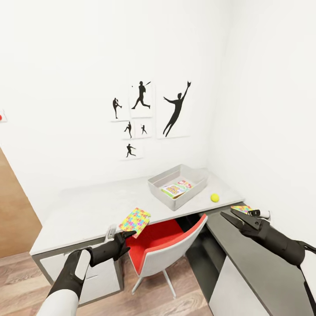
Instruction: Put all the toys in the child's room - the three board games (two on the bed and one on the table), the two jigsaw puzzles on the table, and the tennis ball on the table - inside the toy box on the table in the child's room.
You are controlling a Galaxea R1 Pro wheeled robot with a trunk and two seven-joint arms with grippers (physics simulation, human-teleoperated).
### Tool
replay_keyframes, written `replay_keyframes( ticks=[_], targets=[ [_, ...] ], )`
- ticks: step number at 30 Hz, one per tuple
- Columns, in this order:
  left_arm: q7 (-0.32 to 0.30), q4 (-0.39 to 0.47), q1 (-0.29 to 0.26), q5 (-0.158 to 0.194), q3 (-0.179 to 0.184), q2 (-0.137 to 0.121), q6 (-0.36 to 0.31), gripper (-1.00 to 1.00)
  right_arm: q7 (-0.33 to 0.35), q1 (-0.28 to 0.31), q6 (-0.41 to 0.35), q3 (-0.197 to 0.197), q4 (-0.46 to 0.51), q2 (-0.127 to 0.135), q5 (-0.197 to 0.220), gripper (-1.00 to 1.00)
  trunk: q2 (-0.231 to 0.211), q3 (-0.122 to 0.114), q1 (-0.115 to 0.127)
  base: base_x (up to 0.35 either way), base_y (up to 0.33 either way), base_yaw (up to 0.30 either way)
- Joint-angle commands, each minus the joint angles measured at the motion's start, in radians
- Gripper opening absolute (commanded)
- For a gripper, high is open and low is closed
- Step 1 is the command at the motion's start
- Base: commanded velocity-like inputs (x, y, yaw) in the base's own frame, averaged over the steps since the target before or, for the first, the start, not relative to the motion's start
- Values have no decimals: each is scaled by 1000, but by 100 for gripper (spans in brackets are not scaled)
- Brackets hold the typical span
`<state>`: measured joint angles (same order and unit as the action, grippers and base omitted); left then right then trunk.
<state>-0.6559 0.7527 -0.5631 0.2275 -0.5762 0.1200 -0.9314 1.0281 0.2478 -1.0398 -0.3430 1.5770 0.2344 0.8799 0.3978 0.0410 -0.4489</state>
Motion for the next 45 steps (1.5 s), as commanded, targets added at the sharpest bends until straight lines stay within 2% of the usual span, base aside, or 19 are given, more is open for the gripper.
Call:
replay_keyframes(
  ticks=[1, 19, 45],
  targets=[
    [-5, 1, -1, -5, -5, 1, -4, 100, 4, 1, -3, -1, 0, 0, -2, 100, 2, 2, -1, 251, -4, 0],
    [-5, 1, -1, -3, -5, 1, 25, 100, 4, 1, -3, -1, 0, -1, -3, 100, 2, 2, -1, 175, 40, 0],
    [-6, 1, -1, -1, -6, 2, 24, 100, 4, 1, -3, -1, 0, -1, -3, 100, 2, 2, -1, 10, 11, 0]
  ],
)
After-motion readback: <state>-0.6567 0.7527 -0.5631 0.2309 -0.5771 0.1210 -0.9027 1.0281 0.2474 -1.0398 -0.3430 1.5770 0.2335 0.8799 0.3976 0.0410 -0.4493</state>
